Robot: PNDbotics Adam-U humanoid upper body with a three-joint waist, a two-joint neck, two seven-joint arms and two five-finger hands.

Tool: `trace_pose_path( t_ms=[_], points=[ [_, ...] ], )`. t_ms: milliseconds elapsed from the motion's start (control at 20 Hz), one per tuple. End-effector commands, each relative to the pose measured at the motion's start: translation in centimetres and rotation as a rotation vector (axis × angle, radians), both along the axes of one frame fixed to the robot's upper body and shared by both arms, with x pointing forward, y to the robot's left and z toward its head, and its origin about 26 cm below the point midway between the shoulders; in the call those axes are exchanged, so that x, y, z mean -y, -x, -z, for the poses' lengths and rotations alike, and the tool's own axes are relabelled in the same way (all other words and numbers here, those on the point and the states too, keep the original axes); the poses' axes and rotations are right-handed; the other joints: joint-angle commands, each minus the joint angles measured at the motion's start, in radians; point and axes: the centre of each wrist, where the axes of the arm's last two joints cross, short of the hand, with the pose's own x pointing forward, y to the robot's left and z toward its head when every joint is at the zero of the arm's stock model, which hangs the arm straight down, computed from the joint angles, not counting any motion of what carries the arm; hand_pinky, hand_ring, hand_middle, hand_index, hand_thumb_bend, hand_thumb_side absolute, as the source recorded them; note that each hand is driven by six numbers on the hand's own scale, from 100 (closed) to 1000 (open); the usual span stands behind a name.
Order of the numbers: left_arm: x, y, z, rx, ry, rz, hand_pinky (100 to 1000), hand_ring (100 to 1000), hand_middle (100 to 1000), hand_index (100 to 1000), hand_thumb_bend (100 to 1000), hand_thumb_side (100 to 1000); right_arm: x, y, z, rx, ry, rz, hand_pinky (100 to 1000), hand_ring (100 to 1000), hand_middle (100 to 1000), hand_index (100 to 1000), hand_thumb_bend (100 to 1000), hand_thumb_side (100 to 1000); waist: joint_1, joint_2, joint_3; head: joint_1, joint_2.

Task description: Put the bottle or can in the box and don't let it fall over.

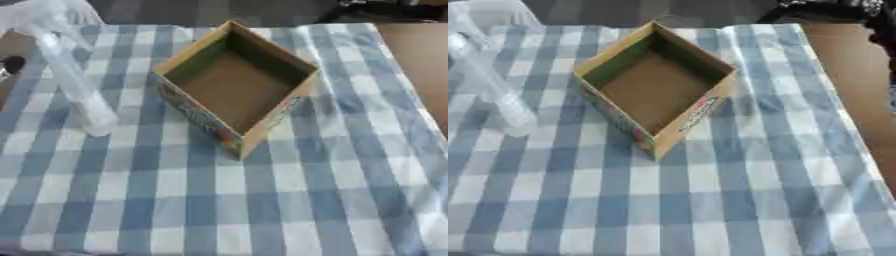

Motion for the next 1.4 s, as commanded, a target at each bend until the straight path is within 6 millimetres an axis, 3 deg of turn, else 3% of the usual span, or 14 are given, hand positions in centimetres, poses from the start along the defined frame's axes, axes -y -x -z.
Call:
trace_pose_path(
  t_ms=[50, 100, 250, 600, 1400],
  points=[
    [-0.5, 0.4, -2.3, 0.028, -0.048, -0.001, 810, 805, 770, 933, 839, 164, 0.7, 0.5, -1.8, 0.046, 0.017, 0.012, 913, 878, 835, 910, 100, 738, 0.001, -0.012, 0.001, 0.004, -0.001],
    [-0.4, 0.4, -2.2, 0.024, -0.049, 0.000, 820, 817, 782, 944, 874, 198, 0.7, 0.5, -1.8, 0.046, 0.017, 0.012, 914, 874, 836, 909, 100, 739, 0.001, -0.012, 0.001, 0.003, -0.005],
    [0.4, 0.6, -1.2, -0.043, -0.076, 0.028, 825, 825, 784, 945, 882, 207, 0.5, 0.5, -1.6, 0.040, 0.015, 0.003, 914, 870, 836, 909, 100, 738, -0.003, -0.017, 0.003, 0.000, -0.025],
    [1.4, 0.4, -0.9, -0.097, -0.096, 0.031, 839, 851, 798, 946, 897, 218, 0.5, 0.5, -1.5, 0.033, 0.012, -0.002, 912, 856, 836, 908, 100, 743, -0.007, -0.020, 0.002, 0.001, -0.052],
    [2.8, -0.3, 0.2, -0.171, -0.089, 0.113, 837, 852, 797, 945, 884, 225, 0.2, 0.5, -1.1, 0.023, 0.007, -0.010, 913, 848, 854, 906, 100, 752, -0.007, -0.016, -0.002, 0.005, -0.065]
  ],
)
